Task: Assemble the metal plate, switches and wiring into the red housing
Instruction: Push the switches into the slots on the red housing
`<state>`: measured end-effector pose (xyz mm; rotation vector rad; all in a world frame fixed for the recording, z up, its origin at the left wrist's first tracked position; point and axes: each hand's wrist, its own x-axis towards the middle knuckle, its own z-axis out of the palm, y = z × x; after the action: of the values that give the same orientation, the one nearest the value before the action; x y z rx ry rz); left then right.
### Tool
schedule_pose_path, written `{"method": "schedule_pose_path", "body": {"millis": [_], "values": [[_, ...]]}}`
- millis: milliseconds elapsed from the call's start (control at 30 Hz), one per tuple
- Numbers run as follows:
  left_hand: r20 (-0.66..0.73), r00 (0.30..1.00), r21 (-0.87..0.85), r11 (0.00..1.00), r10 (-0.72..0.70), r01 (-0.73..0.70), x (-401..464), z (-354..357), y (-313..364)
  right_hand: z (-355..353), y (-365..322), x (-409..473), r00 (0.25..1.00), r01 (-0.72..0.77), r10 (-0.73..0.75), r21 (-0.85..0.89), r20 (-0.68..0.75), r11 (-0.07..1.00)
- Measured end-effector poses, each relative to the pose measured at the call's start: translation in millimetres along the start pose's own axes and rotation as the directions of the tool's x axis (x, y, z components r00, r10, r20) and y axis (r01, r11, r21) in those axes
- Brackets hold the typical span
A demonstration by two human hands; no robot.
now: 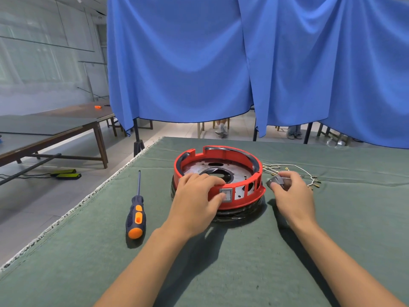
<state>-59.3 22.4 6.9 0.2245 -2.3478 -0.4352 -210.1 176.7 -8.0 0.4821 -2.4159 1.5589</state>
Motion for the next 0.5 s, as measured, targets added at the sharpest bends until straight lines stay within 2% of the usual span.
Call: {"method": "schedule_pose_path", "body": {"millis": [133, 233, 300, 367, 500], "values": [[0.017, 1.000, 0.032, 0.999, 0.007, -0.008, 0, -1, 0, 3, -18, -2, 0.999, 0.053, -0.050, 0.228, -0.018, 0.972], [0.034, 0.999, 0.029, 1.000, 0.006, -0.007, 0, -3, 1, 1, -28, 1, 0.994, -0.075, 0.030, 0.477, 0.102, 0.875], [0.036, 0.999, 0.020, 1.000, 0.001, -0.002, 0, -4, 1, -1, -33, 0, 0.981, -0.127, 0.017, 0.579, 0.192, 0.805], [0.035, 0.999, 0.017, 1.000, -0.003, 0.002, 0, -4, 0, -3, -36, -2, 0.974, -0.091, -0.054, 0.604, 0.218, 0.792], [0.028, 1.000, 0.015, 1.000, -0.005, 0.004, -1, -4, 1, -4, -39, -9, 0.968, 0.072, -0.187, 0.524, 0.169, 0.849]]}}
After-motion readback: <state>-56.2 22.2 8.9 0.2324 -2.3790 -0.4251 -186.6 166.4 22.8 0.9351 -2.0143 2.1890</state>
